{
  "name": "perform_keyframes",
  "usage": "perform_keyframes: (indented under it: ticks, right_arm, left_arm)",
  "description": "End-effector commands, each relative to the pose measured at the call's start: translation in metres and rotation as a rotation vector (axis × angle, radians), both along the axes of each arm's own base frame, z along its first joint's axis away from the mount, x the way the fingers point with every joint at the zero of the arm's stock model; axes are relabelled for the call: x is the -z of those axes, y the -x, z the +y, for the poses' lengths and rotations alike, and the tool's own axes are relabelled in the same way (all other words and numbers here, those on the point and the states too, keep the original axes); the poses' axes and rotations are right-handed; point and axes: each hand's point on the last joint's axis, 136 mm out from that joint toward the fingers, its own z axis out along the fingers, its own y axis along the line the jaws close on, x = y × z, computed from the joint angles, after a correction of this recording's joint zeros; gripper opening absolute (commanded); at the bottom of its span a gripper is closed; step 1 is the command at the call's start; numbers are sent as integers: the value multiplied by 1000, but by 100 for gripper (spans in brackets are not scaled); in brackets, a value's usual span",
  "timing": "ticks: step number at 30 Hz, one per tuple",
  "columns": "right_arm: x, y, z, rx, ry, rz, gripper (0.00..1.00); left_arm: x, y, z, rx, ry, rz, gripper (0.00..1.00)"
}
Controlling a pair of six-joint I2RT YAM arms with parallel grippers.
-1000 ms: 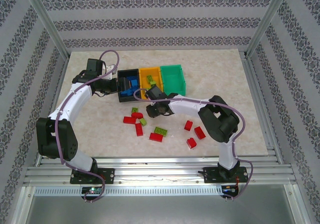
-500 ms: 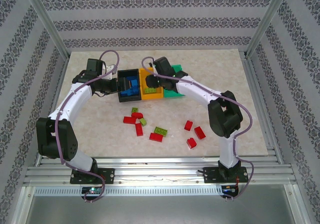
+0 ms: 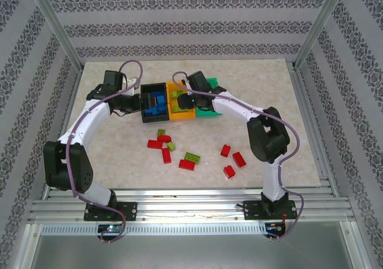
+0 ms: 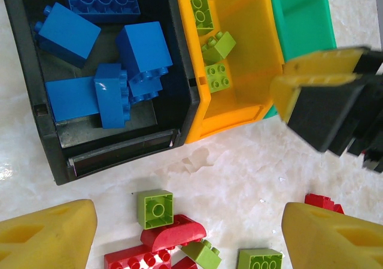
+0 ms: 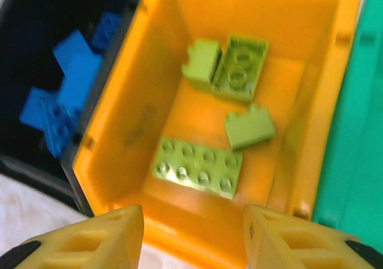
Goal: Sort the legos into containers by color
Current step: Place the lego in the container, then pick up the lego from the center of the table.
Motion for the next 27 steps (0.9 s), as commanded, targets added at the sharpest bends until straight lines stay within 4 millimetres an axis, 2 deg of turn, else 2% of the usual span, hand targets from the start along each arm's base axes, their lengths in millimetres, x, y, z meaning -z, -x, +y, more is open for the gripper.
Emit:
perform_keyframes:
  ticks: [1,7,13,18,23,27]
  right_arm:
    - [-24,19,-4,-44,-18,-45,48]
    - [-17,60,-19,-100,-51,-26,48]
    - [-1,93,-33,-127,-54,-18,47]
    - [12,107,-44,-109,-73,-53,47]
    - [17,109,-50,-84,-90,-67,47]
    - [23,110,-52,-71,-93,-62,47]
  left_arm:
    - [-5,-6,5,-11,11,-29,81]
    - [-3,-6,5,-12,12,-22,81]
    - [-4,-6,6,-15,1,-27,81]
    - [-2,-1,5,4,-76,-28,81]
    - [-9,3,4,28,-135,-65,81]
    - [-5,3,4,31,-165,-62,80]
